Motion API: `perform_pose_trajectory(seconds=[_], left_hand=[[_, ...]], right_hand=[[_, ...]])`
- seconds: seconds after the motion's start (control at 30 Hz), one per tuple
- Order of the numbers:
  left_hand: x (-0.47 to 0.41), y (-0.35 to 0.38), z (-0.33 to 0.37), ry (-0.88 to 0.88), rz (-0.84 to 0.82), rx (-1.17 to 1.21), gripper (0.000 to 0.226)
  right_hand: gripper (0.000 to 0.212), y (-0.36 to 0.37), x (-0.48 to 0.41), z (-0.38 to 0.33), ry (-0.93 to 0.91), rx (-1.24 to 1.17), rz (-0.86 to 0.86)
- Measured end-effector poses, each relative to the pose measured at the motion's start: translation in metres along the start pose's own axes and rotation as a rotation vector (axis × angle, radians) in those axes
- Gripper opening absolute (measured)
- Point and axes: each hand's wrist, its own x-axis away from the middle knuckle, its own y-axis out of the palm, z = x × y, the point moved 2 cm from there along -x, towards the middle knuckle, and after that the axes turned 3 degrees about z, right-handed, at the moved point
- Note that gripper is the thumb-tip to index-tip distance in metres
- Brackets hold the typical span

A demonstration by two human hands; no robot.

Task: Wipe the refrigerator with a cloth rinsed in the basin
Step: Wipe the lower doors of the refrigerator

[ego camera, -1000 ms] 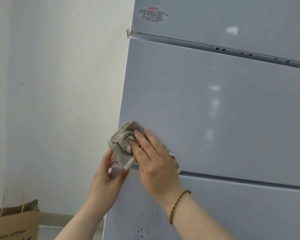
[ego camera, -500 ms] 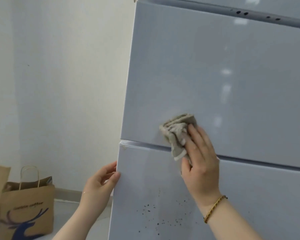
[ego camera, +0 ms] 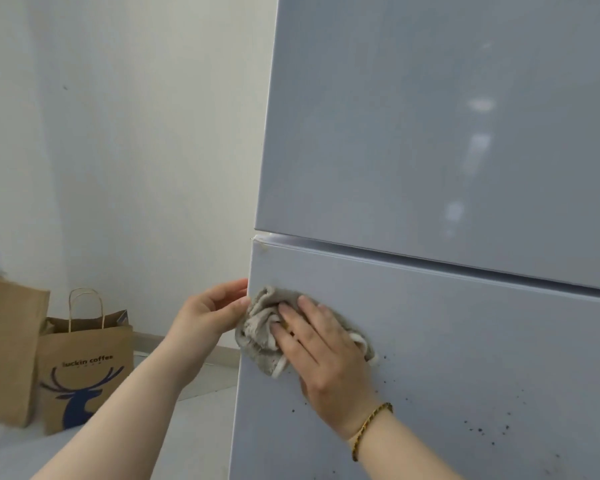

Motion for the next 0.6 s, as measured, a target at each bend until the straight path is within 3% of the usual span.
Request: perform_pose_trajectory(seconds=[0.17, 0.23, 0.37, 0.43, 0.53, 0.6], left_hand=[[-0.003, -0.002, -0.004, -0.003, -0.022, 0.044, 0.021], [-0.003, -0.003, -0.006, -0.005, -0.033, 0.063, 0.022], [-0.005, -0.004, -0.006, -0.023, -0.051, 0.073, 0.029], [-0.006, -0.003, -0.007, -0.03, -0.046, 0.087, 0.029], [-0.006, -0.003, -0.012, -0.034, -0.018, 0.098, 0.032], [-0.005, -0.001, -0.013, -0.018, -0.018, 0.092, 0.029]], right_hand=[[0.03, -0.002, 0.035, -0.009, -0.23, -0.01, -0.177], [0.03, -0.009, 0.023, 0.004, -0.175, -0.058, -0.133], [0.029, -0.031, -0.016, 0.046, 0.193, -0.004, 0.169], [0.027, -0.03, -0.02, 0.044, 0.272, 0.048, 0.241], [0.03, -0.01, 0.001, 0.014, 0.245, 0.034, 0.177], [0.031, 0.002, 0.024, -0.008, 0.11, 0.011, 0.036]])
